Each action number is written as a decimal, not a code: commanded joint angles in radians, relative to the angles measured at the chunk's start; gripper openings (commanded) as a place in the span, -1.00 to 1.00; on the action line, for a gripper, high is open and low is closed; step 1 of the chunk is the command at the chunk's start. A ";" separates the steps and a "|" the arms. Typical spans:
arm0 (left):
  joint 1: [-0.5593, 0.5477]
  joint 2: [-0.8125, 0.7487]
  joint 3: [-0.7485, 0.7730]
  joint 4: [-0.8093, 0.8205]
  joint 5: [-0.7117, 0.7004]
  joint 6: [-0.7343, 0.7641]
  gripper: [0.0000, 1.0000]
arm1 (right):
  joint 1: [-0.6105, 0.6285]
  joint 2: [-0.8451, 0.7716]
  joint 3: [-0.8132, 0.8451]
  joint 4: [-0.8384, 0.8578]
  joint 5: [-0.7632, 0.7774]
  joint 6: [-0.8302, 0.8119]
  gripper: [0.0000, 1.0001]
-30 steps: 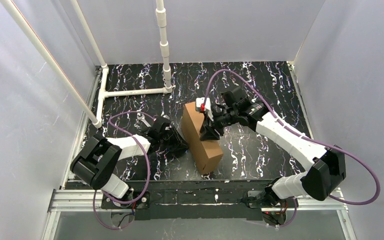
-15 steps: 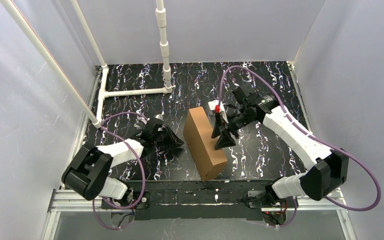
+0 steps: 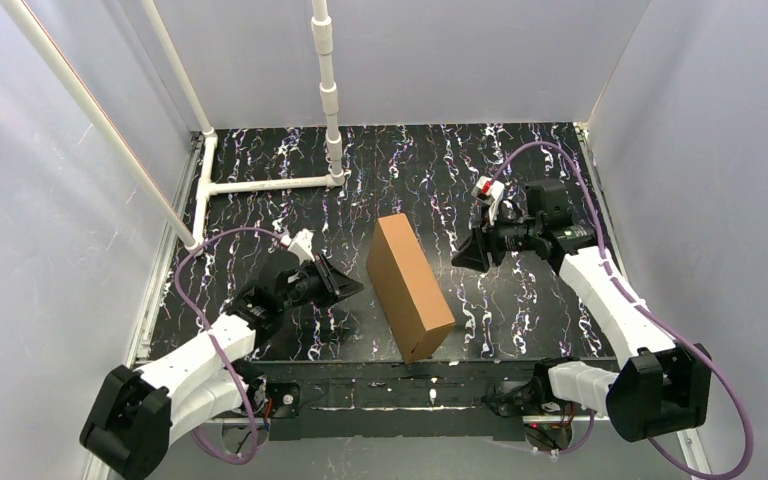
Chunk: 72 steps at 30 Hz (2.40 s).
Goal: Fold the paper box
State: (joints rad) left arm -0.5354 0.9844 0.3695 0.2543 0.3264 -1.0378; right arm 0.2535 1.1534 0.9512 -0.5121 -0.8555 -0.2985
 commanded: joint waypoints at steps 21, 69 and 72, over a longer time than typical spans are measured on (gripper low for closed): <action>0.009 -0.291 -0.170 0.040 0.143 -0.052 0.41 | -0.111 0.060 -0.138 -0.038 -0.079 -0.369 0.22; 0.009 -0.363 -0.089 -0.020 0.271 0.010 0.25 | -0.114 0.113 -0.086 -0.141 -0.108 -0.454 0.24; 0.009 -0.416 -0.077 -0.084 0.259 0.014 0.25 | -0.115 0.101 -0.089 -0.125 -0.105 -0.435 0.24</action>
State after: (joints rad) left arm -0.5316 0.6392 0.2577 0.2432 0.5667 -1.0336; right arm 0.1444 1.2629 0.8234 -0.6323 -0.9428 -0.7322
